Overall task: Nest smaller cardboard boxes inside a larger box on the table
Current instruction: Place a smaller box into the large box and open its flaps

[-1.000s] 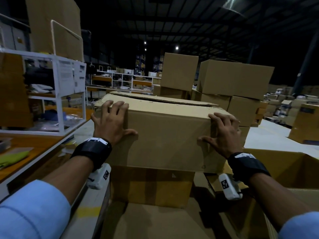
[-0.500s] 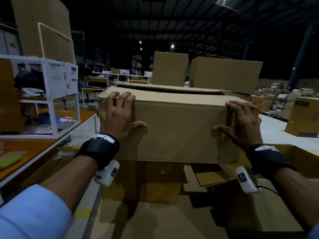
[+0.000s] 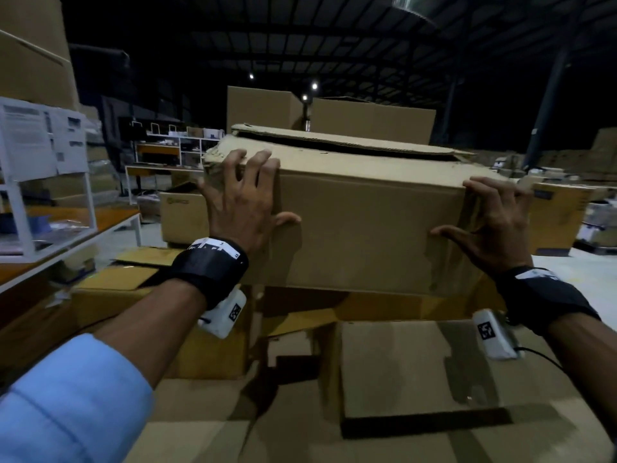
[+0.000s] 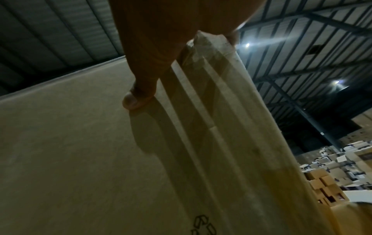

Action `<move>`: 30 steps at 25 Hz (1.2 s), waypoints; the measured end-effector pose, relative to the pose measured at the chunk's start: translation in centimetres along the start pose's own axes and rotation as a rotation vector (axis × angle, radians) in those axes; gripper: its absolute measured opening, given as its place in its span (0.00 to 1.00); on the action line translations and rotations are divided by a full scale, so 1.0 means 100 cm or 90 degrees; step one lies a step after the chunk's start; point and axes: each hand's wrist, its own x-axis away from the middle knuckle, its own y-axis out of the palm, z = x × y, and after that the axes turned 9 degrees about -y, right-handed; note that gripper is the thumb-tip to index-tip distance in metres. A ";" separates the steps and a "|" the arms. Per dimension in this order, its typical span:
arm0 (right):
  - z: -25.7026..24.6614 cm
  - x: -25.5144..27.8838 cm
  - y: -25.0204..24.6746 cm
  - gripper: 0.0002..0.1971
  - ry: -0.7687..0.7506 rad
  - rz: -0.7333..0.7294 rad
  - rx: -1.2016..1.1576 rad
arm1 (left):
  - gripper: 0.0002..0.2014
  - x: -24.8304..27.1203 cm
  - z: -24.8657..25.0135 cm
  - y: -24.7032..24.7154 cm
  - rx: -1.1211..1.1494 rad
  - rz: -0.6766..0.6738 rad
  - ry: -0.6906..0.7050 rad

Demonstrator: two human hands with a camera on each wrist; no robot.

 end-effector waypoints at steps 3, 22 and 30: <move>0.069 0.024 -0.009 0.45 -0.014 -0.007 -0.007 | 0.50 0.012 0.069 0.021 0.004 0.004 -0.013; 0.223 0.105 0.009 0.45 0.024 -0.072 -0.087 | 0.50 0.044 0.229 0.095 -0.041 -0.075 -0.023; 0.234 0.113 0.005 0.46 0.011 -0.090 -0.082 | 0.50 0.068 0.241 0.106 -0.033 -0.097 -0.063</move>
